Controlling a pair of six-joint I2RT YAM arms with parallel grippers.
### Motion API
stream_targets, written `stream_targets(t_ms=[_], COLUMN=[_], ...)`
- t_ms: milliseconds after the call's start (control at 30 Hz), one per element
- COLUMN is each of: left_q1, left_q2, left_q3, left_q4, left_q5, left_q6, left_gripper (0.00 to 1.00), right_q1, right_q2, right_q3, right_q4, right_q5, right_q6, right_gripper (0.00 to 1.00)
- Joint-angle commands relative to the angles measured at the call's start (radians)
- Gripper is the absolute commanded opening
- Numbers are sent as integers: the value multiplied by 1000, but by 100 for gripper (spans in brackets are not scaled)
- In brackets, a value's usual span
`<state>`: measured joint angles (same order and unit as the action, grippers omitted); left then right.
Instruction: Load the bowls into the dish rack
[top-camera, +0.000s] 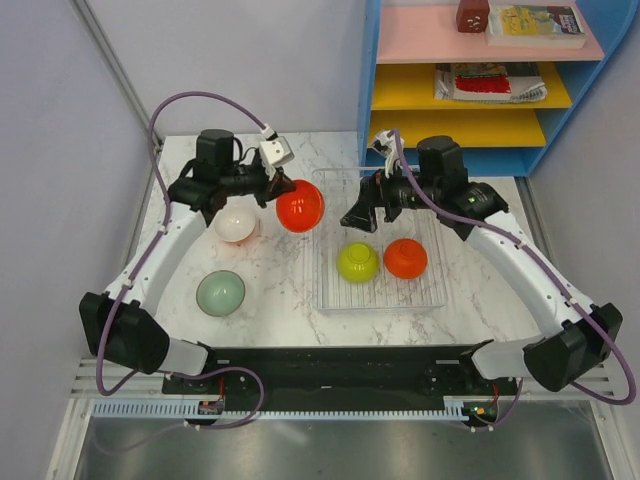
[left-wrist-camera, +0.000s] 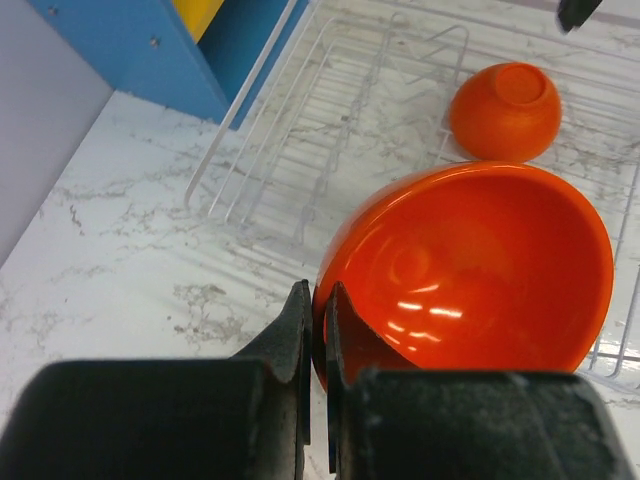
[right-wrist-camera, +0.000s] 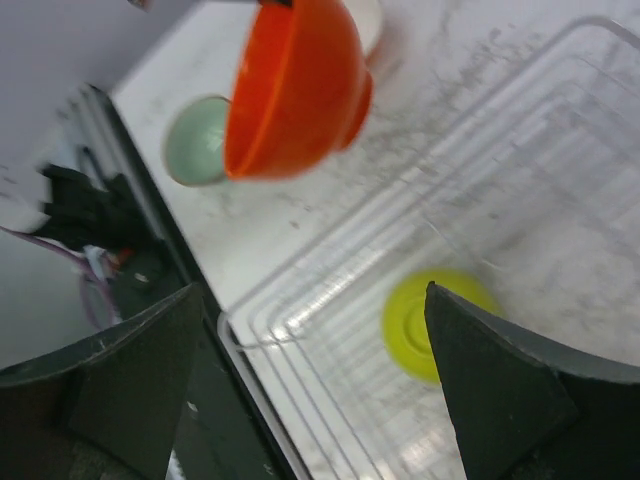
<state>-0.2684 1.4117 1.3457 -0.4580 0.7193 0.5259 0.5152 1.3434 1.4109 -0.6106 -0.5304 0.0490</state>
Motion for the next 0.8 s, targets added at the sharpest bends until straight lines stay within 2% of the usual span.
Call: stream_targets(t_ms=[0, 133, 233, 533, 633, 767], left_q1=[-101, -186, -235, -252, -253, -259], left_q2=[-8, -13, -7, -8, -11, -8], left_q3=[58, 61, 76, 145, 148, 145], left_q4=[21, 16, 15, 4, 4, 4], left_q5=[11, -60, -106, -123, -113, -113], left_q6=[-11, 2, 5, -14, -20, -20], left_gripper=[2, 2, 2, 2, 2, 2], right_q1=[-53, -73, -87, -124, -135, -149], right_q2=[28, 72, 83, 63, 66, 69], right_q3=[-67, -93, -118, -185, -219, -260], right_q4=[261, 327, 373, 413, 481, 644], right_q5=[-417, -485, -480, -477, -526, -585], right_q6=[327, 406, 446, 454, 524, 617], right_gripper=[98, 98, 98, 98, 98, 91])
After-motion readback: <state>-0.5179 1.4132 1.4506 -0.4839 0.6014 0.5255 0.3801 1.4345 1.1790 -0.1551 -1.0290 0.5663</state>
